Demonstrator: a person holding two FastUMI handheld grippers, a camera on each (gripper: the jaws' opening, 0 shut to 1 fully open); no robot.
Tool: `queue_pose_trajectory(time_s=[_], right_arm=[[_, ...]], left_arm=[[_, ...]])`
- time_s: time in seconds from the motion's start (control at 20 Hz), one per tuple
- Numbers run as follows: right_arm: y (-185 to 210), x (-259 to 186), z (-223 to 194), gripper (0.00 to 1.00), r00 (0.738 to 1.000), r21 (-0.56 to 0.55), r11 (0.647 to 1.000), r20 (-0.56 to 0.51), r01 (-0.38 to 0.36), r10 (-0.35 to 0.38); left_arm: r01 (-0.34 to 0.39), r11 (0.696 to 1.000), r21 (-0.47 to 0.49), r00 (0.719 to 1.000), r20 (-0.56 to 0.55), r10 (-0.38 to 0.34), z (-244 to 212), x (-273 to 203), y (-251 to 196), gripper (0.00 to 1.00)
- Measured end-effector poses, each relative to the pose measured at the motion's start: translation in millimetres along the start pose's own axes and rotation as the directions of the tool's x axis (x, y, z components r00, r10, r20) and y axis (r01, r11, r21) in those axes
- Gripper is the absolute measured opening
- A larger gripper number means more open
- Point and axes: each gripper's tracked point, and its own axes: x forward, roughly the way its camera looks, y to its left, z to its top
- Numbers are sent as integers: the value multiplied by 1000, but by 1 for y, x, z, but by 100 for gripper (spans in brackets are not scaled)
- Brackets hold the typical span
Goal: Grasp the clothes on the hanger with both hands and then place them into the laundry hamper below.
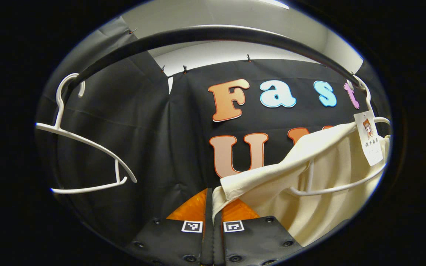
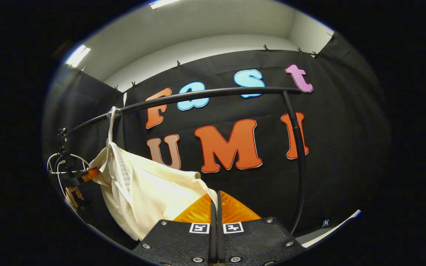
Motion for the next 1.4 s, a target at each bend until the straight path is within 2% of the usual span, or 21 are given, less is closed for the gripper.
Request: queue_pose_trajectory(time_s=[0.15, 0.35, 0.45, 0.55, 0.65, 0.75, 0.85, 1.0, 1.1, 1.25, 1.4], right_arm=[[-3, 8, -24, 0, 999, 128, 991, -23, -44, 47], [0, 13, -48, 0, 991, 275, 954, -25, -117, 129], [1, 14, -53, 0, 986, 332, 931, -17, -149, 164], [-4, 19, -53, 0, 986, 348, 925, -8, -155, 168], [-10, 31, -50, 0, 990, 321, 937, 0, -134, 142], [-21, 39, -28, 0, 995, 274, 957, 22, -97, 95], [-40, 37, 3, 0, 998, 196, 980, 66, -35, 23], [-55, 9, 60, 0, 989, 91, 995, 141, 40, -52], [-61, -9, 95, 0, 978, -12, 995, 184, 99, -95], [-67, -41, 138, 0, 956, -175, 965, 252, 194, -147], [-65, -54, 125, 0, 960, -207, 956, 234, 206, -156]], left_arm=[[-3, 1000, 11, 1000, -3, 3, -13, 2, -3, 6], [23, 999, -42, 999, -29, -24, -31, 3, -8, 6], [37, 995, -88, 997, -59, -42, -39, 5, -12, 6], [23, 998, -63, 999, -41, -26, -32, 8, -9, 7], [-19, 999, -49, 1000, 13, 20, -9, 6, 0, 6], [-43, 998, -53, 996, 76, 47, 21, 0, 13, 6], [-21, 1000, -22, 993, 120, 23, 41, -5, 12, 6], [13, 1000, -13, 985, 174, -10, 60, -6, 2, 7], [44, 999, -8, 979, 198, -41, 70, -7, -10, 6], [97, 995, 5, 971, 217, -95, 84, -11, -29, 7], [98, 995, -5, 970, 225, -95, 83, -19, -39, 7]])
